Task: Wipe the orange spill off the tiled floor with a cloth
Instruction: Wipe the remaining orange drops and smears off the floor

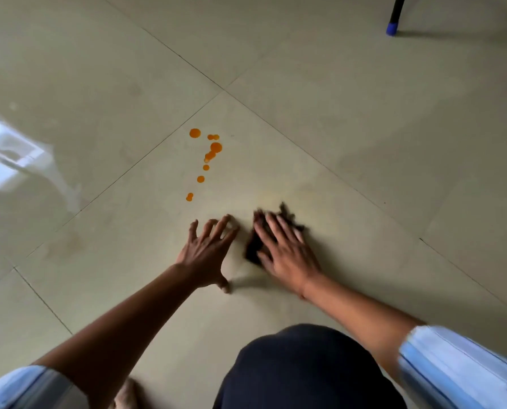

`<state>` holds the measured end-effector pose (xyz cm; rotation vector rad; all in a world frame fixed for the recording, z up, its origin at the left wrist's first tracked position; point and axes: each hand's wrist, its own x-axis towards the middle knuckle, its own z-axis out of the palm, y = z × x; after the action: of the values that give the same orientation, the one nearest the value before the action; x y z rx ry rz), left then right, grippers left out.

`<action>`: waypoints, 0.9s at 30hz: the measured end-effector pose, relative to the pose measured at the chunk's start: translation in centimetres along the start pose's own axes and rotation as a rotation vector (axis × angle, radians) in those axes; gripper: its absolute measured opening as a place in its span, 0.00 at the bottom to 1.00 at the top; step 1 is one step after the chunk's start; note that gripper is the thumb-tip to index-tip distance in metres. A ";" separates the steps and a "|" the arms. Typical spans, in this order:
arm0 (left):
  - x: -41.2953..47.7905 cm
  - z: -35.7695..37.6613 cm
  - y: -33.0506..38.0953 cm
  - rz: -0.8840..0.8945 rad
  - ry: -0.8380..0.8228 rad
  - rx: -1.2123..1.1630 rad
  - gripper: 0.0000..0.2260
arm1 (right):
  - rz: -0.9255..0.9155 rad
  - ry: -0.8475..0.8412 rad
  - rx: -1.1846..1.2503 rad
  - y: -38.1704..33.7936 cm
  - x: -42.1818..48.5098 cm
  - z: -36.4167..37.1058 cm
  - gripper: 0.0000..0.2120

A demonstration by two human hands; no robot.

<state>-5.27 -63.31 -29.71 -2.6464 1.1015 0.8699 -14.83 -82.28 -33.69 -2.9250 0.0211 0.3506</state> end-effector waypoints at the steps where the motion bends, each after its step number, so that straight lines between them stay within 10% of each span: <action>1: 0.0 0.0 -0.8 0.000 0.020 0.004 0.60 | -0.044 -0.015 -0.006 1.3 -2.1 0.0 0.30; 6: -0.1 -0.2 -3.0 0.028 0.020 0.088 0.58 | 0.268 0.015 0.014 2.9 5.9 -2.2 0.31; 12: -0.2 0.2 -4.0 0.027 0.052 0.093 0.55 | -0.085 0.000 -0.016 0.1 -0.6 -0.3 0.30; 17: -0.2 -0.1 -4.6 0.070 0.060 0.123 0.53 | 0.285 0.047 0.029 0.5 8.9 -2.6 0.30; 23: -1.5 0.6 -7.0 -0.055 0.212 -0.015 0.60 | -0.098 -0.019 -0.011 -1.4 2.2 -0.6 0.31; 27: -2.2 0.6 -9.0 -0.165 0.193 -0.095 0.64 | 0.235 0.016 0.002 0.6 7.3 -2.3 0.31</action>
<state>-0.63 -55.31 -29.70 -2.9006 0.8817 0.6621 -7.25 -83.31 -33.29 -2.9284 0.3699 0.3620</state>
